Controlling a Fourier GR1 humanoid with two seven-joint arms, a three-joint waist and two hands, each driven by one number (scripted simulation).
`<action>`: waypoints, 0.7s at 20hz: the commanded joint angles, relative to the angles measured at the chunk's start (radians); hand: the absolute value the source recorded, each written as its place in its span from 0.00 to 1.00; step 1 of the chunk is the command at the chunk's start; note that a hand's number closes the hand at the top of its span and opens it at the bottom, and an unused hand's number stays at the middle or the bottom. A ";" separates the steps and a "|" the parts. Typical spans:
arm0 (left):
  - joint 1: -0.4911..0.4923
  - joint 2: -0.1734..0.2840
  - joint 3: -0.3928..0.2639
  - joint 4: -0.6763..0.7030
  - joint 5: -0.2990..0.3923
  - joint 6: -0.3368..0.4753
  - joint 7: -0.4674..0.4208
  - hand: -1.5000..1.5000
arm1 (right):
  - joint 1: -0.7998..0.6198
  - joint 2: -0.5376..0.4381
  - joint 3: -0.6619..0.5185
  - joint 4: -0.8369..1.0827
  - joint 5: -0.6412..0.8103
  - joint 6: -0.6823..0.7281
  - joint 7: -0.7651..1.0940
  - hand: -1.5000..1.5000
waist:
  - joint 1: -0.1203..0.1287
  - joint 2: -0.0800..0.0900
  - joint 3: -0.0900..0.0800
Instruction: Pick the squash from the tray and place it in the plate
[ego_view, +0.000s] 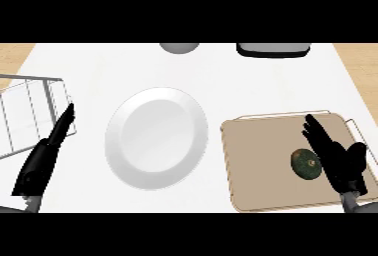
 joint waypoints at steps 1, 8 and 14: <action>0.042 -0.003 0.030 -0.008 -0.001 -0.003 -0.003 0.50 | 0.013 0.013 -0.076 -0.133 -0.052 -0.032 0.029 0.00 | -0.009 -0.004 0.008; 0.185 -0.072 0.116 0.008 -0.034 0.039 -0.012 0.50 | 0.013 0.081 -0.383 -0.152 -0.061 -0.315 -0.266 0.00 | -0.057 -0.020 0.007; 0.164 -0.056 0.156 0.006 -0.013 -0.004 -0.003 0.50 | 0.200 0.400 -0.386 -0.363 -0.046 -0.466 -0.574 0.00 | -0.051 -0.011 0.009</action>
